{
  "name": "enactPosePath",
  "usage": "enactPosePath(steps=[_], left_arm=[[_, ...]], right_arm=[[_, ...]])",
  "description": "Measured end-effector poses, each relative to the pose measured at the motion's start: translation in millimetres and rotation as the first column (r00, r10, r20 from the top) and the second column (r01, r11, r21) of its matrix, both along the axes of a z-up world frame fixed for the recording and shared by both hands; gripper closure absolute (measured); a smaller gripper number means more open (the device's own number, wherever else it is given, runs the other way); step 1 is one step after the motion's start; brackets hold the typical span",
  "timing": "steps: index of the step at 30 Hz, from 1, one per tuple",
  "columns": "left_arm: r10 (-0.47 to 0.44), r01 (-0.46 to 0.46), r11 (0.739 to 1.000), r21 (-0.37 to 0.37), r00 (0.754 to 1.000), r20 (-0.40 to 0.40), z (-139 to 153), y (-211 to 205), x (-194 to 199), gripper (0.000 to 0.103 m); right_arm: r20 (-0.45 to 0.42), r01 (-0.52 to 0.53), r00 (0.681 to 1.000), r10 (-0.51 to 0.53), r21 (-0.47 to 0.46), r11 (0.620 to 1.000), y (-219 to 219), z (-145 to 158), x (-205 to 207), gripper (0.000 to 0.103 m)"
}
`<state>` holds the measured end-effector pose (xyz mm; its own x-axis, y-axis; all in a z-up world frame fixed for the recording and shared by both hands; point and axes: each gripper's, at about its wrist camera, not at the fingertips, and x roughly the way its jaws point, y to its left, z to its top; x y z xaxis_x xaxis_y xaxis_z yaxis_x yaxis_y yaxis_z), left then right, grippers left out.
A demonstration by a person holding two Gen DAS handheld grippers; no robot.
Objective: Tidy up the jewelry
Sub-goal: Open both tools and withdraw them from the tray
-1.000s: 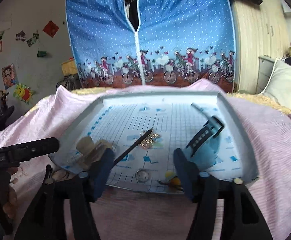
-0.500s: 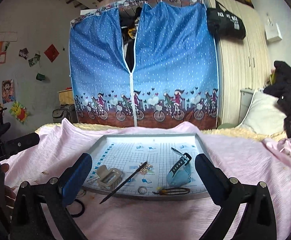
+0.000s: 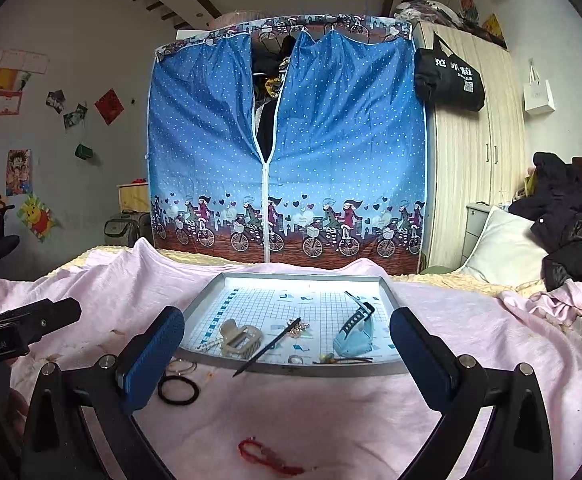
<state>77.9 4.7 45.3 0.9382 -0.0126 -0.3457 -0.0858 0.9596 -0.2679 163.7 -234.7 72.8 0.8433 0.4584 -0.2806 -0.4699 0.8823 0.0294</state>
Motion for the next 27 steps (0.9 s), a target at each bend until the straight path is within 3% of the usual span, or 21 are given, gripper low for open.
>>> enactPosePath(steps=[11, 15, 19, 27], left_arm=[[-0.099, 0.094, 0.983, 0.159, 0.995, 0.023, -4.0, -21.3, -36.1, 0.002], [-0.12, 0.125, 0.982, 0.143, 0.992, -0.045, -13.7, -20.0, -31.6, 0.002], [-0.042, 0.074, 0.976, 0.207, 0.987, -0.154, -29.5, -22.9, -21.5, 0.002], [-0.06, 0.108, 0.972, 0.207, 0.972, -0.227, -48.1, -23.1, -16.9, 0.002]], right_arm=[[-0.009, 0.055, 0.998, -0.055, -0.028, 0.998, -13.9, -3.4, -34.6, 0.0], [-0.05, 0.087, 0.995, -0.089, -0.034, 0.996, -19.8, -10.5, -42.1, 0.0], [-0.112, 0.106, 0.987, -0.111, -0.049, 0.993, -23.2, -23.0, -41.7, 0.0], [-0.231, 0.056, 0.97, -0.075, -0.089, 0.994, -10.8, -48.8, -30.1, 0.0]])
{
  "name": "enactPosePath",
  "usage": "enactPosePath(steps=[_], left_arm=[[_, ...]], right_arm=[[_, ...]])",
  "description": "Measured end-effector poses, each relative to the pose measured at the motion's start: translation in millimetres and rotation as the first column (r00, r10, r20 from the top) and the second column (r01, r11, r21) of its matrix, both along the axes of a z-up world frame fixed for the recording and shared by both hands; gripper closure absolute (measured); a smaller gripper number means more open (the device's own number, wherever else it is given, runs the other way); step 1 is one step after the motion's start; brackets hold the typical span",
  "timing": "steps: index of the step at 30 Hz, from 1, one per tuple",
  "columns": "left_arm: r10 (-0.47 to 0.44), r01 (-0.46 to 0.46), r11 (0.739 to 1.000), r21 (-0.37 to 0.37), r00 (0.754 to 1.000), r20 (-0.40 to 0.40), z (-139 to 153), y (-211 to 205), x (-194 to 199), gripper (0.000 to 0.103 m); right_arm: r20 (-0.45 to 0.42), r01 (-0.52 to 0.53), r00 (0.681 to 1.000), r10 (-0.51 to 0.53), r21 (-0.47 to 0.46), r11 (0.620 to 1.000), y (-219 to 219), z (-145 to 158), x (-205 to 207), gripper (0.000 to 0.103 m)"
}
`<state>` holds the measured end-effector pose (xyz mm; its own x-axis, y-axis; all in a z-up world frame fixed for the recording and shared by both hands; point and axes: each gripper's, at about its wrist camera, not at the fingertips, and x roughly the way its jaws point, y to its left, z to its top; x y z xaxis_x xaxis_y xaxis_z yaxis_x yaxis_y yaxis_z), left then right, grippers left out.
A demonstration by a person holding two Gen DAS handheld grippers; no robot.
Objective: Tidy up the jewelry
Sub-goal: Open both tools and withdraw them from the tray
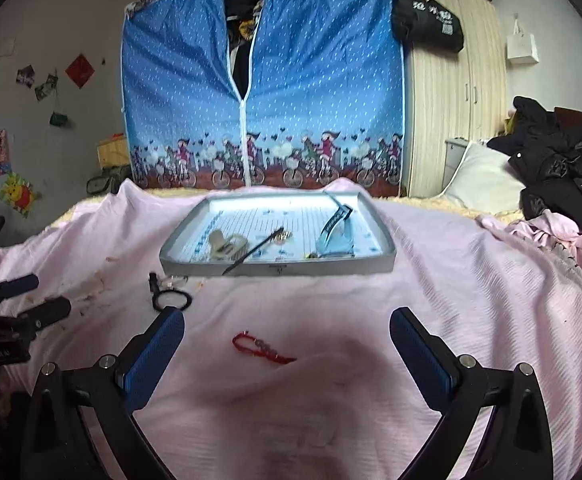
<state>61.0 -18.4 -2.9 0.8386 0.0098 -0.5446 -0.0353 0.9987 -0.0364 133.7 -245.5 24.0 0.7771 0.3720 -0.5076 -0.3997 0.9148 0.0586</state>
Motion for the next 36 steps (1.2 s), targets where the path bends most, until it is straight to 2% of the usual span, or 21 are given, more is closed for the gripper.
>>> enactPosePath(steps=[7, 13, 20, 25, 32, 36], left_arm=[[-0.001, -0.004, 0.999, -0.053, 0.996, -0.088, -9.0, 4.7, 7.7, 0.002], [0.035, -0.042, 0.998, -0.049, 0.99, -0.138, -16.7, 7.9, 11.3, 0.002], [0.084, -0.085, 0.996, 0.003, 0.98, -0.181, -26.2, 6.6, 17.1, 0.002], [0.085, -0.092, 0.995, -0.033, 0.979, -0.186, -28.2, 13.0, 18.7, 0.002], [0.047, -0.081, 0.987, -0.139, 0.972, -0.23, -24.6, 22.5, 33.0, 0.002], [0.006, -0.049, 0.983, -0.178, 0.972, -0.236, -20.0, 22.1, 49.8, 0.002]], right_arm=[[-0.064, -0.004, 0.998, -0.002, -0.092, 0.996, 15.9, -21.8, 4.7, 0.0], [-0.135, -0.007, 0.991, -0.008, -0.106, 0.994, 17.6, -34.3, 12.6, 0.0], [-0.22, -0.018, 0.975, -0.008, -0.116, 0.993, 19.0, -47.0, 19.8, 0.0], [-0.242, -0.02, 0.97, -0.011, -0.123, 0.992, 20.0, -50.2, 24.3, 0.0], [-0.245, -0.144, 0.966, 0.087, -0.226, 0.964, 36.9, -59.9, 45.0, 0.0], [-0.268, -0.191, 0.954, 0.134, -0.2, 0.961, 37.1, -70.8, 57.7, 0.0]])
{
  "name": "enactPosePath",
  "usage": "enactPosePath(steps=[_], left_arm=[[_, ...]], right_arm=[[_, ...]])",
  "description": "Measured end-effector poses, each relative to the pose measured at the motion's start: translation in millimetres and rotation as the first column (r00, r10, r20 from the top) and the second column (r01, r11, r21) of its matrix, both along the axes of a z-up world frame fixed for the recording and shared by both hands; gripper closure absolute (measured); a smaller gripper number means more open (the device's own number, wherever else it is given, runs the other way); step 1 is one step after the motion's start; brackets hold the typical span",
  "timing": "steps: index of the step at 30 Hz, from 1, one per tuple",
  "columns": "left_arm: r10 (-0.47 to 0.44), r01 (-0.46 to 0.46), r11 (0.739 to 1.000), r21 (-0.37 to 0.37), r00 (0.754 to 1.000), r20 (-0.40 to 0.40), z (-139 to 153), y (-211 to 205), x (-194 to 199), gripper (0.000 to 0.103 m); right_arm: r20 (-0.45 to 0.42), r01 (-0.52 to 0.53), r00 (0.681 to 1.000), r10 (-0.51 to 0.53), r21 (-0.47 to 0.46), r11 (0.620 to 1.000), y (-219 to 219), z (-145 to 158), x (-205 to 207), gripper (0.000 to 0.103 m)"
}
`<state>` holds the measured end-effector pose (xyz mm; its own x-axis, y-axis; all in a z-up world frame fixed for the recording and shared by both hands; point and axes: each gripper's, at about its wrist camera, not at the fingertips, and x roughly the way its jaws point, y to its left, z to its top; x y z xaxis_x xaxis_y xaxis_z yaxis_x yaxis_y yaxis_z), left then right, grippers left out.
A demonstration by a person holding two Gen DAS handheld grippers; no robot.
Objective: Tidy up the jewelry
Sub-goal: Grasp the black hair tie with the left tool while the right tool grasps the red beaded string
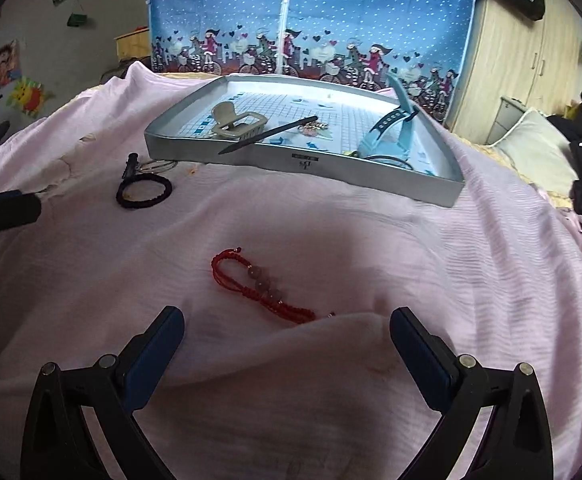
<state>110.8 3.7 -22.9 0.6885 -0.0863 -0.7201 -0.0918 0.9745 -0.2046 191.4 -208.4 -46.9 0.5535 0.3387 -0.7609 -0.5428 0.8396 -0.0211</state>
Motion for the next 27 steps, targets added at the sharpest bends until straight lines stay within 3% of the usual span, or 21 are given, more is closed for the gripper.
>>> enactPosePath(steps=[5, 12, 21, 23, 27], left_arm=[[-0.054, 0.054, 0.998, -0.029, 0.999, 0.0, 5.8, -5.6, 25.6, 0.002], [-0.155, 0.155, 0.988, 0.004, 0.987, -0.04, -6.7, -23.4, 62.1, 0.005], [-0.196, 0.206, 0.969, 0.135, 0.977, -0.085, -35.5, -41.0, 90.2, 0.008], [-0.209, 0.221, 0.961, 0.164, 0.974, -0.087, -40.4, -46.2, 92.4, 0.014], [-0.198, 0.212, 0.96, 0.182, 0.976, -0.096, -48.9, -48.9, 100.2, 0.034]], right_arm=[[-0.038, -0.011, 0.999, 0.013, 0.051, 0.999, -2.9, -9.3, 16.2, 0.002], [-0.087, -0.054, 0.994, 0.063, 0.098, 0.994, -4.5, -13.4, 28.7, 0.026], [-0.138, -0.069, 0.986, 0.088, 0.132, 0.989, -6.9, -18.1, 33.6, 0.027], [-0.132, -0.069, 0.988, 0.085, 0.125, 0.99, -5.8, -18.3, 32.7, 0.03], [-0.125, -0.065, 0.989, 0.081, 0.127, 0.99, -5.5, -18.1, 34.5, 0.038]])
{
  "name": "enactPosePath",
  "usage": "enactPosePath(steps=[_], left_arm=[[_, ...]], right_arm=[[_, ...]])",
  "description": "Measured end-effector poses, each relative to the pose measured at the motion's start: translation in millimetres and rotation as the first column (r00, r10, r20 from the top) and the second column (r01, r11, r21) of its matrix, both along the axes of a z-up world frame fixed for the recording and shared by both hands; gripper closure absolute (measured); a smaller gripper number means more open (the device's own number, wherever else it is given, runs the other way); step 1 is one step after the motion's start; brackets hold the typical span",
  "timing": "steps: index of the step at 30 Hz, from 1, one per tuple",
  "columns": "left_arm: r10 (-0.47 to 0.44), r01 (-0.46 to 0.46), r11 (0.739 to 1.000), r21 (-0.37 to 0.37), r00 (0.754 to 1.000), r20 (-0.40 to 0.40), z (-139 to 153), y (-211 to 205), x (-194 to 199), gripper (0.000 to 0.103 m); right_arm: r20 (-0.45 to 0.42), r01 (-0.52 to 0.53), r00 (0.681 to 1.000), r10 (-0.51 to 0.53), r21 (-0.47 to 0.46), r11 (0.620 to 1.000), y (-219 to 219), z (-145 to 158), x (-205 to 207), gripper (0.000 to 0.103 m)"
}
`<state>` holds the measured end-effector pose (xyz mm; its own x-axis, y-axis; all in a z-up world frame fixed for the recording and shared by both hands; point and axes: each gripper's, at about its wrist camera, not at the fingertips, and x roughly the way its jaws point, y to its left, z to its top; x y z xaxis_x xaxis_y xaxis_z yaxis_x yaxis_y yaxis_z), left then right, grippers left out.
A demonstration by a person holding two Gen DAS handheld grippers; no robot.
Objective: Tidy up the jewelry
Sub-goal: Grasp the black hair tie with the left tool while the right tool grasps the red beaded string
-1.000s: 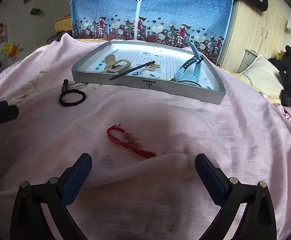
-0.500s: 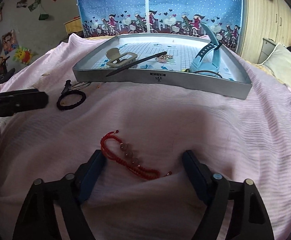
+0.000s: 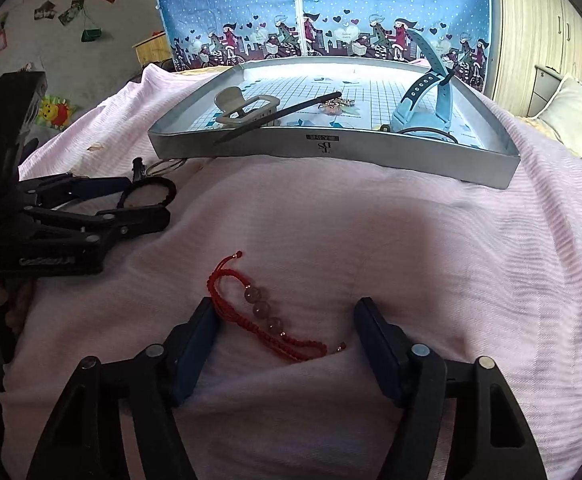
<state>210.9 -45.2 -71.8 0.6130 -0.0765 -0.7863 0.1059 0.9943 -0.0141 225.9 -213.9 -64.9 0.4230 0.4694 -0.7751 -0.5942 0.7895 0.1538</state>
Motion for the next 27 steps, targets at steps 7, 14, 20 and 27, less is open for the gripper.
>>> enactPosePath(steps=[7, 14, 20, 27], left_arm=[[0.019, -0.019, 0.999, -0.041, 1.0, 0.008, -0.4, 6.8, 3.1, 0.057], [0.025, -0.021, 0.997, -0.071, 0.999, 0.048, -0.4, 6.5, -8.7, 0.083], [-0.001, 0.009, 0.992, -0.127, 0.998, 0.064, 0.8, 4.2, -22.9, 0.092], [-0.02, 0.022, 0.98, -0.198, 1.0, 0.012, 0.5, 0.3, -33.3, 0.093]], right_arm=[[-0.022, 0.007, 1.0, -0.006, 0.058, 0.998, -2.0, -0.9, 17.1, 0.06], [-0.088, 0.061, 0.995, -0.055, 0.075, 0.995, -15.5, 4.1, 22.1, 0.085], [-0.059, 0.022, 0.998, -0.021, 0.012, 1.0, -12.7, 7.3, 6.4, 0.085], [-0.079, 0.037, 0.996, -0.033, 0.046, 0.998, -16.1, 0.7, 9.9, 0.088]])
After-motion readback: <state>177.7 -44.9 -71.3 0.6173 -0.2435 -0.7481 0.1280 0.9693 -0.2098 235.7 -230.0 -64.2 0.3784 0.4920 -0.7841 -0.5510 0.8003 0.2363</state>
